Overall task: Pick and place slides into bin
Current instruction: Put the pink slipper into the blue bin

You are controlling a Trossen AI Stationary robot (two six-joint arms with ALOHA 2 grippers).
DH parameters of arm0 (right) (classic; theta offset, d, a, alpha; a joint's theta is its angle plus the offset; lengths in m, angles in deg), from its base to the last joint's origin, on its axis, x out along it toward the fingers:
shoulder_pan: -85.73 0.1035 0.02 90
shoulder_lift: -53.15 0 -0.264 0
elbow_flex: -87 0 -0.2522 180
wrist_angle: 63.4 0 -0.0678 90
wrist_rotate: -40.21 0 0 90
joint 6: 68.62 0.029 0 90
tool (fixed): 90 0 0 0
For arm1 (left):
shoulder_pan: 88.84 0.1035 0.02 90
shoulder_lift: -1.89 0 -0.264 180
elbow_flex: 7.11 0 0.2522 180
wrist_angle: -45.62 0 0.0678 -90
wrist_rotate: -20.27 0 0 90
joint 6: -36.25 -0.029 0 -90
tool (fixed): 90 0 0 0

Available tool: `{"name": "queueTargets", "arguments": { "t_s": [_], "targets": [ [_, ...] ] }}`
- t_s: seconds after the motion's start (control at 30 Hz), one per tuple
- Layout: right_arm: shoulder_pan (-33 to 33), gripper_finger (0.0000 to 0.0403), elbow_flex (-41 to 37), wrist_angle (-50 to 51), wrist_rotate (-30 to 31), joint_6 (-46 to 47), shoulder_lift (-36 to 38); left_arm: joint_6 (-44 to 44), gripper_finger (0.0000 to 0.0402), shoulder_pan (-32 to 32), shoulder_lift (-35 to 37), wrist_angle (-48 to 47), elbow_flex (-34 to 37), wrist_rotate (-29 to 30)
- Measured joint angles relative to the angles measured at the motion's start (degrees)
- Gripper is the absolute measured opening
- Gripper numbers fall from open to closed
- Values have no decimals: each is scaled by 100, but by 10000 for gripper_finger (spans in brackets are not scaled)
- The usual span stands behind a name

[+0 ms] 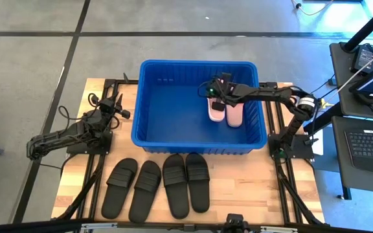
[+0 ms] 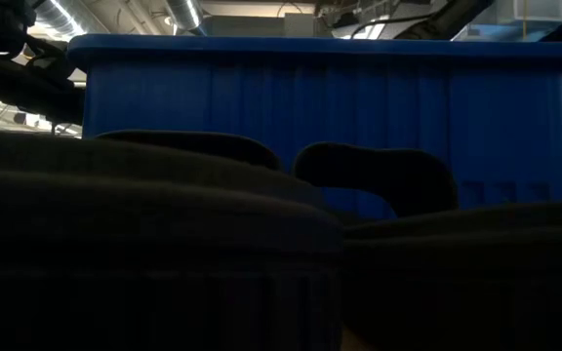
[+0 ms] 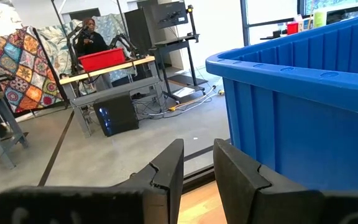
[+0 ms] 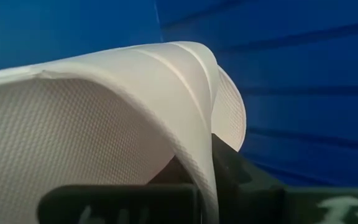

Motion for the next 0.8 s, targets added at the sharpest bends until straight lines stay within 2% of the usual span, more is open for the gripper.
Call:
{"name": "queueTargets", "arguments": {
  "t_s": [0.43,0.8],
  "targets": [
    [-189,12,-1,-66,-291,19,-42,0,82,1,0,0,0,2],
    [-205,12,3,-63,-206,-102,-586,0,82,0,0,0,0,4]
  ]
}}
